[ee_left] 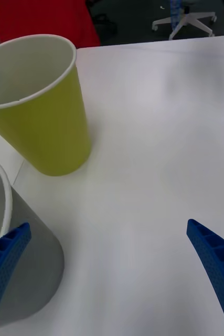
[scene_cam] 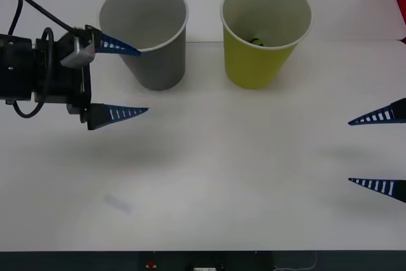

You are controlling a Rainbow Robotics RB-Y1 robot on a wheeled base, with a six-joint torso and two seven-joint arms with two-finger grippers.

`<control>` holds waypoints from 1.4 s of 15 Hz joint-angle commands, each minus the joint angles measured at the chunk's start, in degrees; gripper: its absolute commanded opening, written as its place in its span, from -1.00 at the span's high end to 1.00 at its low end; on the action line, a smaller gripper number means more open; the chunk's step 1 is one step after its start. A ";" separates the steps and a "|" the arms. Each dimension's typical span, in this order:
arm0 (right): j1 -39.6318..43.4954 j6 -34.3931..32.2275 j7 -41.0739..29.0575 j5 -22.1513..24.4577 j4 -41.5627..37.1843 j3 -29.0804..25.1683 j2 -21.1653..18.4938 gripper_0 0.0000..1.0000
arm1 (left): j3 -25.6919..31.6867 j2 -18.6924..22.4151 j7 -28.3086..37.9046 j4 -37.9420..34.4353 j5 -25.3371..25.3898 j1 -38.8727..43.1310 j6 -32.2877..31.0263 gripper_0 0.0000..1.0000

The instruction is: Put the can into the green bin and the plastic bottle into the gray bin

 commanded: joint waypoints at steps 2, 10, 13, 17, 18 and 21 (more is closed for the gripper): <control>0.00 0.00 0.00 0.00 0.00 0.00 0.00 -1.00 | 1.83 4.47 -6.08 0.03 4.68 6.34 -0.86 -1.00; 0.00 0.00 0.00 0.00 0.00 0.00 0.00 -1.00 | 9.22 4.83 -9.69 0.12 3.45 13.90 -12.02 -1.00; 0.00 0.00 0.00 0.00 0.00 0.00 0.00 -1.00 | 9.48 4.83 -12.68 0.21 3.01 15.57 -12.02 -1.00; 0.00 0.00 0.00 0.00 0.00 0.00 0.00 -1.00 | 9.66 4.83 -13.03 0.21 0.72 15.92 -12.02 -1.00; 0.00 0.00 0.00 0.00 0.00 0.00 0.00 -1.00 | 9.66 4.83 -12.94 0.21 0.55 15.92 -12.02 -1.00; 0.00 0.00 0.00 0.00 0.00 0.00 0.00 -1.00 | 9.83 4.83 -12.50 0.30 0.46 15.92 -12.02 -1.00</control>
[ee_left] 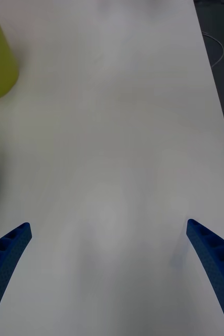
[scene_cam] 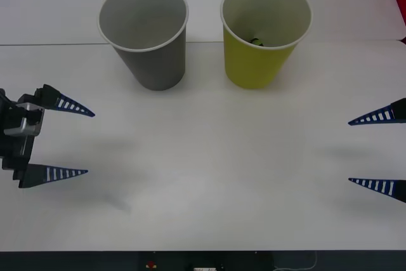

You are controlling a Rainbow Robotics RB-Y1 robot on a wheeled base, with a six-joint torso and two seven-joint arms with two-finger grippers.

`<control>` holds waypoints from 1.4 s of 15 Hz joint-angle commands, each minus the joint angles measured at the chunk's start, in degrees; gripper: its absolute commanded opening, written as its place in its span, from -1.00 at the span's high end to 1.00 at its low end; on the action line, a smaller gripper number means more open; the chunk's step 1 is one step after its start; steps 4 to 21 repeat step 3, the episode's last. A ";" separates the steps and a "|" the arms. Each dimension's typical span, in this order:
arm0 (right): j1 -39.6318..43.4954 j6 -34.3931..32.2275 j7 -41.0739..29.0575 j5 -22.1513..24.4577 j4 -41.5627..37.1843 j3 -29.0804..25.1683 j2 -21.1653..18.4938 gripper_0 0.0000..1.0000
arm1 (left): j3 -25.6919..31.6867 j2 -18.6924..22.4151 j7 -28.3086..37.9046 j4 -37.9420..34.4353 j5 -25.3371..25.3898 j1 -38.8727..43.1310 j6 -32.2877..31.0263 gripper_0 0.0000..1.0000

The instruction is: Put the can into the green bin and the plastic bottle into the gray bin

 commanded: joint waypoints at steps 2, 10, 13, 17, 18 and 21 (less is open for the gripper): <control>0.00 0.00 0.00 0.00 0.00 0.00 0.00 -1.00 | 0.09 0.00 0.52 0.10 -0.11 0.00 0.00 -1.00; 0.00 0.00 0.00 0.00 0.00 0.00 0.00 -1.00 | 0.09 0.00 0.52 0.10 -0.11 0.00 0.00 -1.00; 0.00 0.00 0.00 0.00 0.00 0.00 0.00 -1.00 | 0.09 0.00 0.52 0.10 -0.11 0.00 0.00 -1.00; 0.00 0.00 0.00 0.00 0.00 0.00 0.00 -1.00 | 0.09 0.00 0.52 0.10 -0.11 0.00 0.00 -1.00; 0.00 0.00 0.00 0.00 0.00 0.00 0.00 -1.00 | 0.09 0.00 0.52 0.10 -0.11 0.00 0.00 -1.00; 0.00 0.00 0.00 0.00 0.00 0.00 0.00 -1.00 | 0.09 0.00 0.52 0.10 -0.11 0.00 0.00 -1.00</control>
